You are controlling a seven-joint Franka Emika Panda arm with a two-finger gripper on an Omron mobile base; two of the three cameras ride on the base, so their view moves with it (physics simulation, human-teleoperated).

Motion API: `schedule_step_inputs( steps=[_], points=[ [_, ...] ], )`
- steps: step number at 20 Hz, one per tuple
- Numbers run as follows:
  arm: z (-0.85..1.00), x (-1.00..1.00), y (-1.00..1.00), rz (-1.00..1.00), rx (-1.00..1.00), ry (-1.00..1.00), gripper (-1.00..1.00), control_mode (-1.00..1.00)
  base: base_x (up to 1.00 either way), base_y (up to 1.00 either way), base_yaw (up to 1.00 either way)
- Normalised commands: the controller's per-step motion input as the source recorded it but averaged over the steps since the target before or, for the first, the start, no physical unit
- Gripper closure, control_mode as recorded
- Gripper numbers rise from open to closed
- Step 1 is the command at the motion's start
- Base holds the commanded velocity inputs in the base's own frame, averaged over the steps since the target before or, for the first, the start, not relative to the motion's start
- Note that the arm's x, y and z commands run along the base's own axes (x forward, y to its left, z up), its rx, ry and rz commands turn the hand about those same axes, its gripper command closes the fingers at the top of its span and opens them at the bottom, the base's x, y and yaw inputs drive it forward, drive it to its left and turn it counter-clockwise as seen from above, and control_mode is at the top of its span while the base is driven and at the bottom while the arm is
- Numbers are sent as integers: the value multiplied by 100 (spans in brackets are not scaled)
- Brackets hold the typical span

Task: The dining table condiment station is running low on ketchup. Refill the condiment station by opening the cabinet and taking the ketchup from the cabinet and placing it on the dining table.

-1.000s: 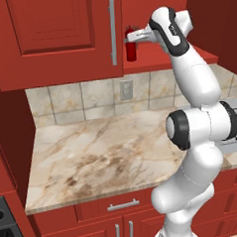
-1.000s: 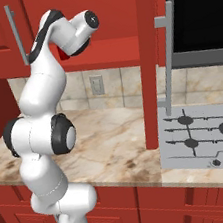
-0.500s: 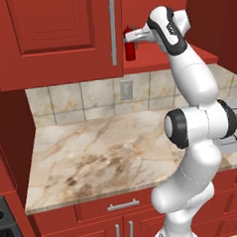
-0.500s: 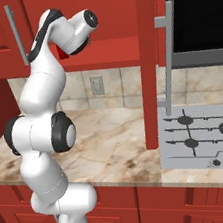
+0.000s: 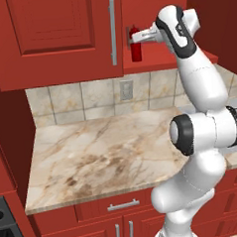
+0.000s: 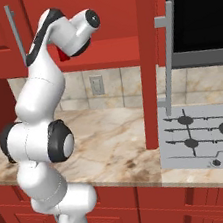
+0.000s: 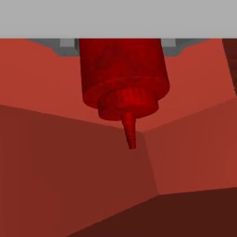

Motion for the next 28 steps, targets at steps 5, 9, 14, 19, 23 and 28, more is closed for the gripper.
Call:
schedule_step_inputs(
  steps=[5, 9, 14, 19, 23, 28],
  points=[
    [-8, -85, -21, -8, 0, -11, 100, -100, 0, 0, 0],
    [0, -100, -17, -5, 0, -11, 100, -100, 0, 0, 0],
    [7, -100, -7, -1, 0, -3, 100, -100, 0, 0, 0],
    [16, -100, -1, 0, 0, 0, 100, -100, 0, 0, 0],
    [5, -100, 0, 0, 0, 1, 100, -100, 0, 0, 0],
    [-3, -100, -4, -3, -4, 6, 100, -100, 0, 0, 0]
  ],
)
